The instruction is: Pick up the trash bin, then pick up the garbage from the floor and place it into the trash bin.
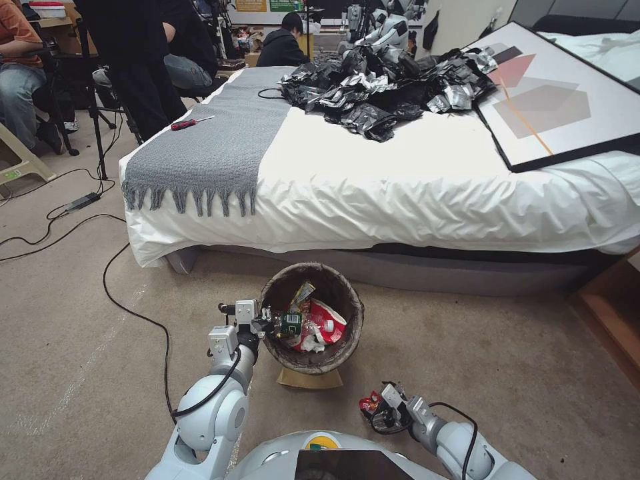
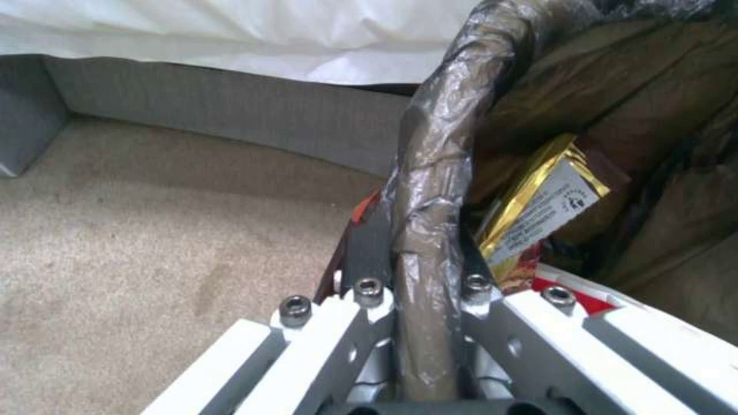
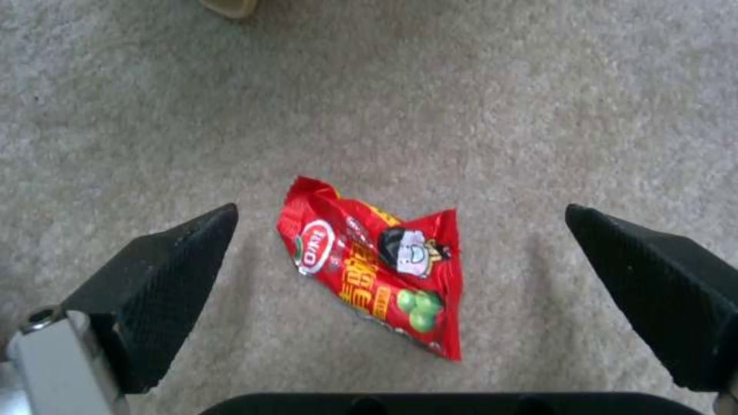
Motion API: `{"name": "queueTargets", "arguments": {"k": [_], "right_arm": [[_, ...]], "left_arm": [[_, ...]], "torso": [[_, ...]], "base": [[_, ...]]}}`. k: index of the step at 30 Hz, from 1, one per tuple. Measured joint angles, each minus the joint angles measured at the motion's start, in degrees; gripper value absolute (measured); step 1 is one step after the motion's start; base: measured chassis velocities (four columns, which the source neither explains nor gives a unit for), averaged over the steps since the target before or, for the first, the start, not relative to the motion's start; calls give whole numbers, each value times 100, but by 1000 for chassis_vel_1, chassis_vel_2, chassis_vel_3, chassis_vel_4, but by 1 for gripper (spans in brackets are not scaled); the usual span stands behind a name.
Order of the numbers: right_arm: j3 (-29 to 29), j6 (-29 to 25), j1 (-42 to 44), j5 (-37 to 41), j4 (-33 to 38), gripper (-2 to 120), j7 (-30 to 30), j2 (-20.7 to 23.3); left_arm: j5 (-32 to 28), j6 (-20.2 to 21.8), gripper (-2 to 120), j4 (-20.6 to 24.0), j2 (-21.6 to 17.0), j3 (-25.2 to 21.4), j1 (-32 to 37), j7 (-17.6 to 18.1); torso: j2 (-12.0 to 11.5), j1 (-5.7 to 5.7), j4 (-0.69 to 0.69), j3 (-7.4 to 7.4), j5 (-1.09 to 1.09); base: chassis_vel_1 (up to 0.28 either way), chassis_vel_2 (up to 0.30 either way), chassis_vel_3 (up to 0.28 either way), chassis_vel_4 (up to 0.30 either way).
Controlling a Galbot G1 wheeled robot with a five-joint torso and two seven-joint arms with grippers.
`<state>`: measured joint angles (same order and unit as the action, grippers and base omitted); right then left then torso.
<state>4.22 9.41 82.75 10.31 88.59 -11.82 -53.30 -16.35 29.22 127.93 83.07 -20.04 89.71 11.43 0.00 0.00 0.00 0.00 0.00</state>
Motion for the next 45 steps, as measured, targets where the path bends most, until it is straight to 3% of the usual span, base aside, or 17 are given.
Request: {"name": "queueTargets", "arguments": {"k": [14, 20, 32, 45], "right_arm": [[-18, -207, -54, -364, -158, 100, -120, -58], [327, -777, -14, -1565, -86, 100, -989, 73], [910, -1705, -58, -3192, -86, 100, -1925, 103], [920, -2179, -359, -4015, -316, 100, -2061, 8]], "left_arm": [[3, -1, 0, -11, 7, -9, -7, -1], [7, -1, 0, -14, 15, -1, -14, -2], [-3, -2, 0, -8, 12, 9, -25, -2], [-23, -1, 0, 6, 10, -5, -33, -2]], "torso": [[0, 0, 0, 0, 1], [0, 0, 0, 0, 0], [0, 0, 0, 0, 1], [0, 0, 0, 0, 1]], "base": [[0, 0, 0, 0], [0, 0, 0, 0], [0, 0, 0, 0], [0, 0, 0, 0]]}}
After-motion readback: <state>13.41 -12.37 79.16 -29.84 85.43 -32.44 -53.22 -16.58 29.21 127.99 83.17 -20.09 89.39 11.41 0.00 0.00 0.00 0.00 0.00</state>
